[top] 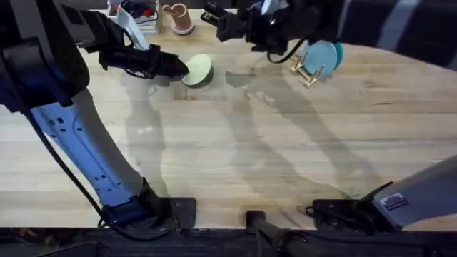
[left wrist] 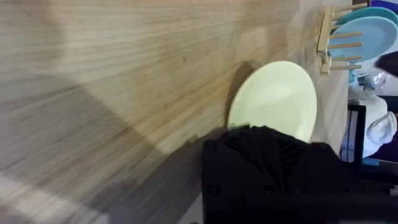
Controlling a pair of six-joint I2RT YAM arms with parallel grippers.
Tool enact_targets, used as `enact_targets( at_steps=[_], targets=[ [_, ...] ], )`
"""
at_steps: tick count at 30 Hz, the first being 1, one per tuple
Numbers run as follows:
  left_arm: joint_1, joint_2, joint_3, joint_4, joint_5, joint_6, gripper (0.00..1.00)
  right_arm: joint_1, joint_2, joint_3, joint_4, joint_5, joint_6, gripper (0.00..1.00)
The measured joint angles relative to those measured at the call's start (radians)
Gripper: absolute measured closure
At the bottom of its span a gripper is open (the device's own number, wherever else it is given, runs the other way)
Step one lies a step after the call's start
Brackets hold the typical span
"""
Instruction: Pick up the plates from the table one by one and place each into a slot on the dish rack.
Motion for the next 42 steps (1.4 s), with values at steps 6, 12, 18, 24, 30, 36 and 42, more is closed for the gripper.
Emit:
enact_targets(
  at_steps=[6,12,18,24,30,36,42],
  targets=[
    [0.000,0.000,0.000,0.000,0.000,0.000,0.961,0.028,0.080,0.000,0.067,-0.010,0.045,0.007],
    [0.000,0.000,0.000,0.000,0.000,0.000,0.961,0.045,0.137,0.000,0.135,-0.021,0.085,0.006],
    [0.000,0.000,0.000,0.000,0.000,0.000,0.961,0.061,0.190,0.000,0.218,-0.034,0.151,0.007],
    [0.000,0.000,0.000,-0.001,0.000,0.000,0.961,0.085,0.240,0.000,0.299,-0.064,0.218,0.009],
    [0.000,0.000,0.001,-0.007,-0.001,0.000,0.959,0.108,0.272,0.000,0.325,-0.079,0.269,0.009],
    [0.000,0.000,0.002,-0.011,-0.003,0.000,0.961,0.139,0.299,0.000,0.392,-0.086,0.299,0.011],
    [0.000,0.000,0.002,-0.012,-0.003,0.000,0.961,0.154,0.317,0.000,0.424,-0.087,0.328,0.072]
  ],
)
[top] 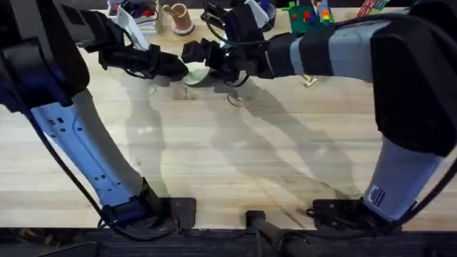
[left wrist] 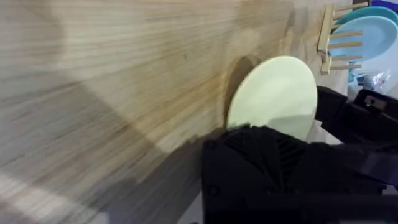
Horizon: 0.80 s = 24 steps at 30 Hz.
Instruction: Pick up the plates from the table one by one and place each into a slot on the dish rack.
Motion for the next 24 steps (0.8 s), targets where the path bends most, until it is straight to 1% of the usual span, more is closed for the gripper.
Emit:
enact_targets(
  at_steps=[1,5,9,11,12,13,14,15,17,24],
  targets=[
    [0.000,0.000,0.000,0.000,0.000,0.000,0.961,0.000,0.003,0.000,0.005,-0.001,0.005,0.092],
    [0.000,0.000,0.000,0.000,0.000,0.000,0.961,-0.001,0.020,0.000,0.019,-0.002,0.012,0.225],
    [0.000,0.000,0.000,0.000,0.000,0.000,0.961,0.000,0.033,0.001,0.026,-0.002,0.016,0.423],
    [0.000,0.000,0.000,0.000,0.000,0.000,0.961,0.000,0.040,0.001,0.026,-0.002,0.016,0.540],
    [0.000,0.000,0.000,0.000,0.000,0.000,0.961,0.000,0.042,0.001,0.025,-0.002,0.017,0.626],
    [0.000,0.000,0.000,0.000,0.000,0.000,0.961,0.000,0.044,0.001,0.025,-0.002,0.015,0.739],
    [0.000,0.000,0.000,0.000,-0.001,0.000,0.961,0.000,0.044,0.001,0.025,-0.003,0.016,0.875],
    [0.000,0.000,0.000,0.000,0.000,0.000,0.961,-0.001,0.043,0.001,0.029,-0.014,0.022,0.939],
    [0.003,0.000,0.003,-0.002,0.003,0.000,0.961,-0.002,0.041,0.009,0.036,-0.019,0.022,0.965],
    [0.003,0.000,0.003,-0.003,0.002,-0.001,0.961,-0.003,0.042,0.010,0.032,-0.021,0.021,0.970]
  ],
)
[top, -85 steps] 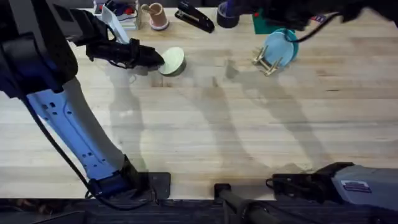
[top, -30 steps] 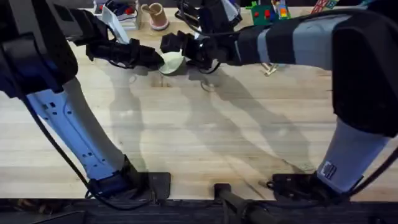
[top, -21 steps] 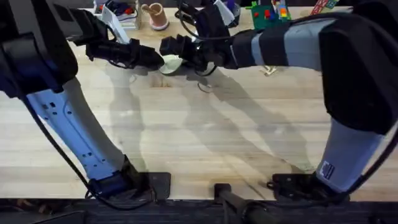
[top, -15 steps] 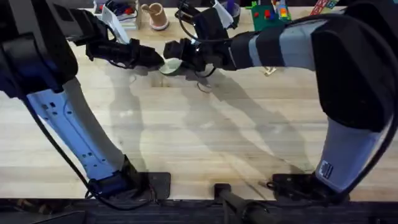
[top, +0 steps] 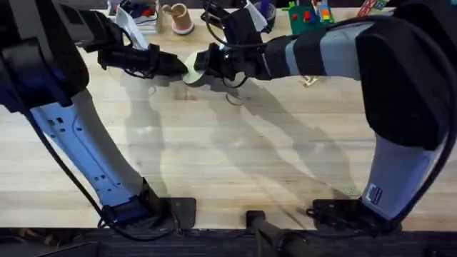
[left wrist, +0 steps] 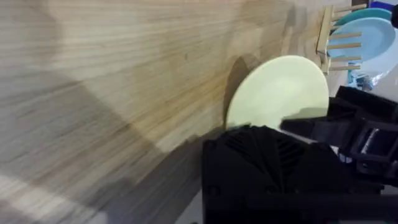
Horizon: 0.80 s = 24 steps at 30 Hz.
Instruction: Pick up the plates from the table one by one and place each into a slot on the dish rack.
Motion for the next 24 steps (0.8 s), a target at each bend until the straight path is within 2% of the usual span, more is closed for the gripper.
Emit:
enact_targets(
  at_steps=[9,12,19,24],
  targets=[
    [0.000,-0.005,0.000,-0.016,-0.008,0.000,0.961,-0.007,-0.007,0.000,-0.009,-0.006,-0.079,0.972],
    [-0.009,-0.029,-0.002,-0.027,-0.060,0.001,0.961,-0.017,-0.035,0.000,-0.058,-0.006,-0.131,0.972],
    [-0.014,-0.154,-0.003,-0.088,-0.165,0.001,0.960,-0.112,-0.177,0.000,-0.233,0.008,-0.216,0.972],
    [-0.014,-0.283,-0.003,-0.132,-0.202,0.001,0.960,-0.161,-0.300,0.000,-0.352,0.019,-0.298,0.971]
  ],
)
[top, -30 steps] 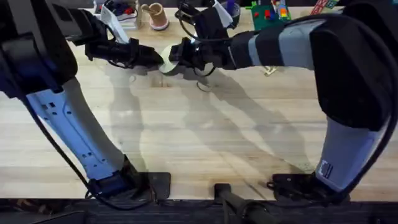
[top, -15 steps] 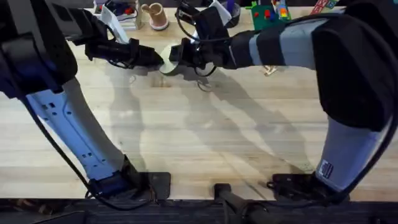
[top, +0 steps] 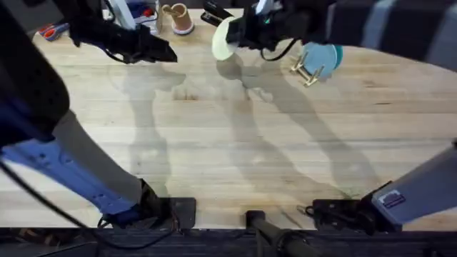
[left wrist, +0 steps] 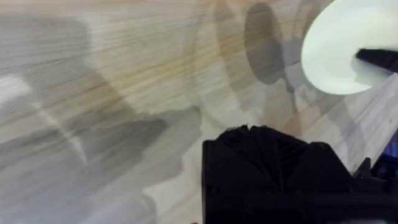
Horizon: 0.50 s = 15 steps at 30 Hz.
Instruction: Pick up the plates from the table one by one and place each into a slot on the dish rack.
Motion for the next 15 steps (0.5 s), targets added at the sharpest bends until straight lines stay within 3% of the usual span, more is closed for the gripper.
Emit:
enact_targets(
  at_steps=[8,15],
  targets=[
    [-0.034,-0.198,0.000,-0.060,-0.121,-0.030,0.960,-0.054,-0.139,0.030,-0.292,0.000,-0.113,0.971],
    [-0.177,-0.353,0.000,-0.122,-0.263,-0.085,0.960,-0.143,-0.232,0.145,-0.590,0.001,-0.255,0.971]
  ],
)
